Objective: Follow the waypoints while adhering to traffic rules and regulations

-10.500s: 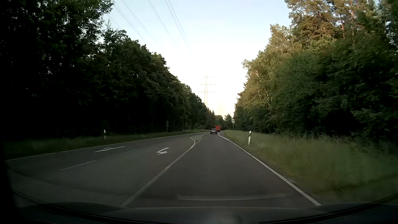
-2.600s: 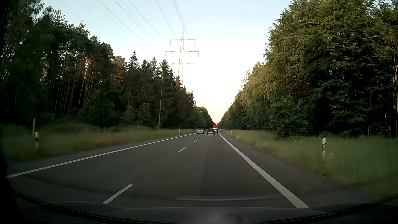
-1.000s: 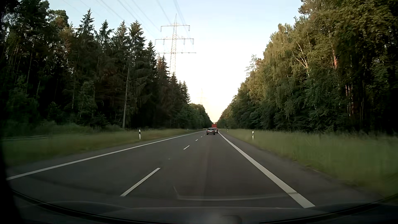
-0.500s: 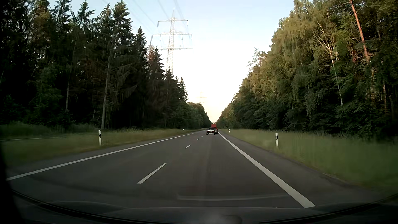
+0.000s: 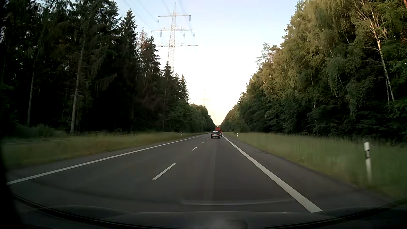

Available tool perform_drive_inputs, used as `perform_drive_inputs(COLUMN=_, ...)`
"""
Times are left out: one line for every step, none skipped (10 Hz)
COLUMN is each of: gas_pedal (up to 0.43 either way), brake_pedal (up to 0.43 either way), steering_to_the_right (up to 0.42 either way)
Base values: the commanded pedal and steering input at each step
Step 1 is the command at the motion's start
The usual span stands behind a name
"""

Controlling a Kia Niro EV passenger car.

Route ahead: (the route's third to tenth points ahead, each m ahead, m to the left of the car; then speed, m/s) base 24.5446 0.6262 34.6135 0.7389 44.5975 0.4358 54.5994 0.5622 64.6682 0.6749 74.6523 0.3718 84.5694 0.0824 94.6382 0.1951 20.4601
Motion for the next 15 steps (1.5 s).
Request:
perform_drive_inputs(gas_pedal=0.059, brake_pedal=0.024, steering_to_the_right=0.003)
perform_drive_inputs(gas_pedal=0.059, brake_pedal=0.018, steering_to_the_right=0.004)
perform_drive_inputs(gas_pedal=0.059, brake_pedal=0.018, steering_to_the_right=0.004)
perform_drive_inputs(gas_pedal=0.059, brake_pedal=0.018, steering_to_the_right=0.004)
perform_drive_inputs(gas_pedal=0.059, brake_pedal=0.018, steering_to_the_right=0.003)
perform_drive_inputs(gas_pedal=0.059, brake_pedal=0.018, steering_to_the_right=0.003)
perform_drive_inputs(gas_pedal=0.059, brake_pedal=0.024, steering_to_the_right=0.003)
perform_drive_inputs(gas_pedal=0.059, brake_pedal=0.018, steering_to_the_right=0.003)
perform_drive_inputs(gas_pedal=0.059, brake_pedal=0.018, steering_to_the_right=0.003)
perform_drive_inputs(gas_pedal=0.059, brake_pedal=0.018, steering_to_the_right=0.003)
perform_drive_inputs(gas_pedal=0.059, brake_pedal=0.018, steering_to_the_right=0.003)
perform_drive_inputs(gas_pedal=0.059, brake_pedal=0.018, steering_to_the_right=0.003)
perform_drive_inputs(gas_pedal=0.059, brake_pedal=0.024, steering_to_the_right=0.003)
perform_drive_inputs(gas_pedal=0.059, brake_pedal=0.018, steering_to_the_right=0.003)
perform_drive_inputs(gas_pedal=0.059, brake_pedal=0.018, steering_to_the_right=0.003)
